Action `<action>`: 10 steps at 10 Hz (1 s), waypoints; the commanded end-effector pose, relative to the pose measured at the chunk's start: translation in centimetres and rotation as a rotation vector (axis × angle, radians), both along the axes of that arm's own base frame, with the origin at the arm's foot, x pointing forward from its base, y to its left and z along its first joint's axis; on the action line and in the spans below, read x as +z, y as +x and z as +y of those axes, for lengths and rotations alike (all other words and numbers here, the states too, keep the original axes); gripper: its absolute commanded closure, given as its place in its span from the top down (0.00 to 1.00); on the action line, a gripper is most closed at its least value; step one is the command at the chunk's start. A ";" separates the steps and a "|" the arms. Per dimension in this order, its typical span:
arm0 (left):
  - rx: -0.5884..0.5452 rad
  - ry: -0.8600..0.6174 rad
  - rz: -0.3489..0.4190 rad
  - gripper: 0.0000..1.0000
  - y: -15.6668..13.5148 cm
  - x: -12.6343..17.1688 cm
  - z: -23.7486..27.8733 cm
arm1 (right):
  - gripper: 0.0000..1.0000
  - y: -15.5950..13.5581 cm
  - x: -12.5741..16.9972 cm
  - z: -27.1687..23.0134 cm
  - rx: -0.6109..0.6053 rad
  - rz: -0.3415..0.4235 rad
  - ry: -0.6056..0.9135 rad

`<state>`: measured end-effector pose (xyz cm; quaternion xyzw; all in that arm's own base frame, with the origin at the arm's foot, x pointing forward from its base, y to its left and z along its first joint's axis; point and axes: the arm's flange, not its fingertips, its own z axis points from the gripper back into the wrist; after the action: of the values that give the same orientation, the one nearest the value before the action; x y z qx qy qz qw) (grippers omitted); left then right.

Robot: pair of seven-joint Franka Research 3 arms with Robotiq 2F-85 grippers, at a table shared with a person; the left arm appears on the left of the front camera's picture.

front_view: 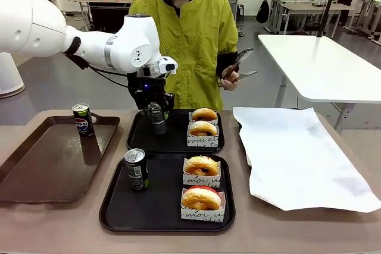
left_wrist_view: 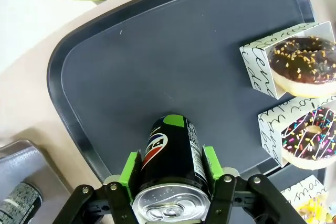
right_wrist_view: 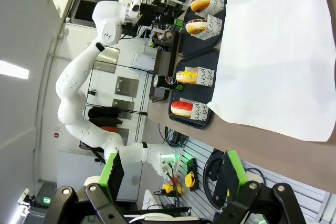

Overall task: Set up donuts and drinks on trays.
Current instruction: Pick up one Pepsi coke from the Handle tray and place it on the Flat Tray without a Pepsi coke.

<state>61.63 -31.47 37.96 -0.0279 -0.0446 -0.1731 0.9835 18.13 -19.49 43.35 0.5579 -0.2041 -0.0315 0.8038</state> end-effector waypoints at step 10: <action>0.060 0.007 0.006 1.00 -5.0 6.2 -1.0 | 1.00 0.2 0.1 0.0 -0.003 -0.027 0.021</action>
<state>58.78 -33.04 43.92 -0.0225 -0.0515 -0.1679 0.9842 18.13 -19.49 43.34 0.5579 -0.2041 -0.0316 0.8038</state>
